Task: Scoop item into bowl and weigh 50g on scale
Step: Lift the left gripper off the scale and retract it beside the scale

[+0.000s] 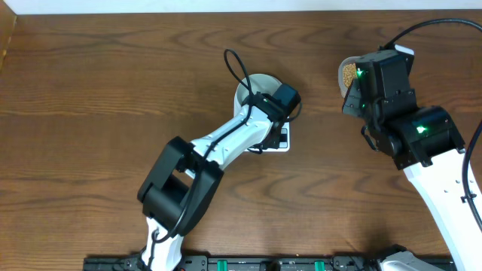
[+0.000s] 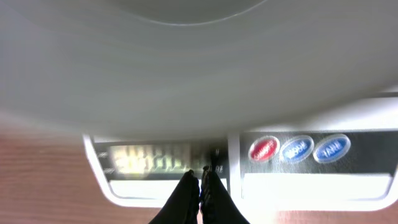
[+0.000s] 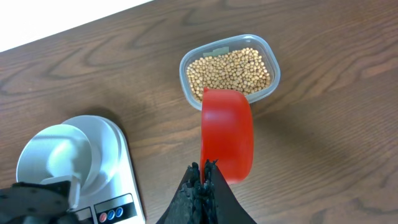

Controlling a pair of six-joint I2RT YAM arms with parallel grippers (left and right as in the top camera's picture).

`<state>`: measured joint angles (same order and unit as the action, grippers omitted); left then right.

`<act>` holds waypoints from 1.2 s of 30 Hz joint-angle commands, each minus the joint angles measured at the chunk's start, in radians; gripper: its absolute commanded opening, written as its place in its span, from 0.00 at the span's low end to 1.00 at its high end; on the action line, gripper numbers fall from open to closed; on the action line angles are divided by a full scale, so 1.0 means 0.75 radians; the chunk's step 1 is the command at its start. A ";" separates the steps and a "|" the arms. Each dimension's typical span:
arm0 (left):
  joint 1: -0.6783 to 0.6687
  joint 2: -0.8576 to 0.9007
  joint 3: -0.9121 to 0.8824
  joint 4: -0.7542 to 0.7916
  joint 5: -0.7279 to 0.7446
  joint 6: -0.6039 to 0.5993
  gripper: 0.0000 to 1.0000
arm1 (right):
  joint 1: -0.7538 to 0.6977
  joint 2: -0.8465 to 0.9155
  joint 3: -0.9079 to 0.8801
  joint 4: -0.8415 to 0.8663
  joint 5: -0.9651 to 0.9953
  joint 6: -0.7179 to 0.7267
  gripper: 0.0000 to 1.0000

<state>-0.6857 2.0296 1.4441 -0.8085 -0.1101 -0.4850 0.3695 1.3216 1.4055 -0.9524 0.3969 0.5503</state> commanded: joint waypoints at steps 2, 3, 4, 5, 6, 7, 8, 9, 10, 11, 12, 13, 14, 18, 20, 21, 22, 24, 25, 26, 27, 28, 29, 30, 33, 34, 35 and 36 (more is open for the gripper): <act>0.009 -0.156 -0.008 -0.050 -0.003 0.082 0.07 | -0.014 0.001 0.023 0.003 0.031 -0.013 0.01; 0.009 -0.178 -0.008 -0.063 -0.003 0.097 0.07 | -0.014 0.001 0.023 0.003 0.031 -0.013 0.01; 0.009 -0.204 -0.008 -0.079 -0.003 0.114 0.07 | -0.014 0.001 0.023 0.003 0.031 -0.013 0.01; 0.009 -0.227 -0.008 -0.095 -0.003 0.124 0.07 | -0.014 0.001 0.023 0.003 0.031 -0.013 0.01; 0.009 -0.249 -0.008 -0.109 -0.003 0.135 0.07 | -0.014 0.001 0.023 0.003 0.031 -0.013 0.01; 0.009 -0.272 -0.008 -0.125 -0.003 0.156 0.07 | -0.014 0.001 0.023 0.003 0.031 -0.013 0.01; 0.009 -0.295 -0.008 -0.139 -0.003 0.177 0.07 | -0.014 0.001 0.023 0.003 0.031 -0.013 0.01; 0.009 -0.314 -0.008 -0.152 -0.003 0.191 0.07 | -0.014 0.001 0.023 0.003 0.031 -0.013 0.01; 0.011 -0.335 -0.008 -0.165 -0.002 0.210 0.07 | -0.014 0.001 0.023 0.003 0.032 -0.013 0.01; 0.012 -0.354 -0.009 -0.173 0.013 0.238 0.07 | -0.014 0.001 0.023 0.003 0.032 -0.013 0.01; 0.017 -0.369 -0.009 -0.176 0.046 0.274 0.07 | -0.014 0.001 0.023 0.003 0.032 -0.013 0.01; 0.027 -0.387 -0.009 -0.178 0.102 0.321 0.07 | -0.014 0.001 0.023 0.002 0.032 -0.013 0.01; 0.042 -0.402 -0.009 -0.178 0.168 0.367 0.07 | -0.014 0.001 0.023 0.001 0.032 -0.014 0.01; 0.136 -0.445 -0.009 -0.187 0.362 0.500 0.07 | -0.014 0.001 0.023 -0.002 0.052 -0.018 0.01; 0.185 -0.459 -0.009 -0.200 0.398 0.546 0.07 | -0.014 0.001 0.023 -0.001 0.060 -0.018 0.01; 0.213 -0.466 -0.009 -0.209 0.407 0.571 0.07 | -0.015 0.001 0.023 -0.001 0.063 -0.018 0.01; 0.235 -0.470 -0.009 -0.213 0.407 0.587 0.07 | -0.015 0.001 0.023 -0.001 0.066 -0.018 0.01; 0.270 -0.473 -0.009 -0.218 0.407 0.611 0.08 | -0.015 0.001 0.023 -0.002 0.066 -0.018 0.01; 0.286 -0.473 -0.009 -0.218 0.407 0.622 0.17 | -0.015 0.001 0.023 -0.004 0.066 -0.019 0.01; 0.302 -0.472 -0.009 -0.217 0.406 0.623 0.55 | -0.015 0.001 0.023 -0.007 0.066 -0.023 0.01; 0.308 -0.472 -0.009 -0.215 0.406 0.622 0.66 | -0.015 0.001 0.023 -0.010 0.066 -0.023 0.01; 0.308 -0.472 -0.009 -0.212 0.404 0.622 0.77 | -0.014 0.001 0.023 -0.013 0.066 -0.023 0.01; 0.308 -0.472 -0.009 -0.208 0.400 0.622 0.82 | -0.014 0.001 0.023 -0.017 0.066 -0.023 0.01; 0.308 -0.472 -0.009 -0.203 0.401 0.622 0.83 | -0.014 0.001 0.023 -0.021 0.066 -0.023 0.01; 0.308 -0.472 -0.009 -0.202 0.401 0.622 0.83 | -0.014 0.001 0.023 -0.028 0.066 -0.023 0.01; 0.308 -0.472 -0.009 -0.202 0.401 0.622 0.83 | -0.014 0.001 0.023 -0.028 0.066 -0.023 0.01; 0.308 -0.472 -0.009 -0.202 0.401 0.622 0.84 | -0.014 0.001 0.023 -0.028 0.066 -0.023 0.01; 0.308 -0.472 -0.009 -0.202 0.401 0.622 0.84 | -0.014 0.001 0.023 -0.028 0.066 -0.023 0.01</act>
<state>-0.4583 1.6939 1.4441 -0.9611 0.1822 -0.0429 0.3695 1.3216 1.4055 -0.9714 0.4202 0.5430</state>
